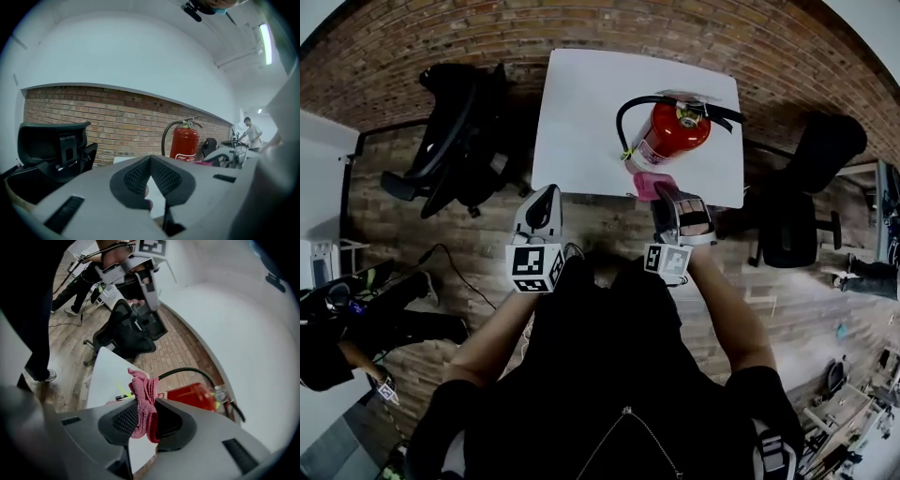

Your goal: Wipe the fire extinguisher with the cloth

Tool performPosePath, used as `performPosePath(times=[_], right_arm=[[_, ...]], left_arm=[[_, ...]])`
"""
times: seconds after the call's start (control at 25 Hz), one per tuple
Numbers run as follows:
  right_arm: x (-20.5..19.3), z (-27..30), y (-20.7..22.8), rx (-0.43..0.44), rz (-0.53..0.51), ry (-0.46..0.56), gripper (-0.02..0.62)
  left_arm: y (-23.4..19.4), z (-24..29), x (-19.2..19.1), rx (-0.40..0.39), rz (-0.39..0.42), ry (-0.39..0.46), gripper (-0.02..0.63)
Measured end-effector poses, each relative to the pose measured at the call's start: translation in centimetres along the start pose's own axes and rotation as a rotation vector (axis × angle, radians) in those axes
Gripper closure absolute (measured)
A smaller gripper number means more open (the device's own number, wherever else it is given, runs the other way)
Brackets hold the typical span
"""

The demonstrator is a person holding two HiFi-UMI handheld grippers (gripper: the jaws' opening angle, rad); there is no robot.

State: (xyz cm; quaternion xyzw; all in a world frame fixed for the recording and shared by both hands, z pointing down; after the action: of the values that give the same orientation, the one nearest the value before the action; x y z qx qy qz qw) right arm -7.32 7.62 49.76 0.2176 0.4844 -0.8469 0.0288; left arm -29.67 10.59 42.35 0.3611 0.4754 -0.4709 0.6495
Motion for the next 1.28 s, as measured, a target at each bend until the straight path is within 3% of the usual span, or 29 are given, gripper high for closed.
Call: performPosePath(times=[0.36, 0.68, 0.92, 1.28], right_arm=[[-7.0, 9.4, -10.4, 0.211, 0.064, -0.172, 0.492], [-10.5, 14.9, -15.1, 0.303, 0.052, -0.232, 0.492], [-11.0, 17.1, -16.6, 0.324, 0.049, -0.281, 0.492], [-10.6, 17.8, -16.4, 0.286, 0.07, -0.333, 0.492]], left_arm=[[-0.5, 2.4, -2.4, 0.017, -0.026, -0.08, 0.576], [-0.3, 4.0, -3.5, 0.069, -0.051, -0.13, 0.577], [-0.7, 3.6, -4.6, 0.102, -0.07, -0.156, 0.577], [-1.2, 2.5, -5.6, 0.132, -0.082, -0.178, 0.576]])
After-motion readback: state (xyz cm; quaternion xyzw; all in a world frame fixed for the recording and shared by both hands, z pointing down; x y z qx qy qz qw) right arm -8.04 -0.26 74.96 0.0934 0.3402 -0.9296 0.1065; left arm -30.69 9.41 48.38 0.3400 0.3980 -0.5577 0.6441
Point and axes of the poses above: the fingertips, and each gripper's own axes: z forward along the fingers, y to its right, x out of its top, the point moved 4 cm from there along -z, backward along the fingers, and after that the axes turned 10 degrees about z, right-handed, at the moved point
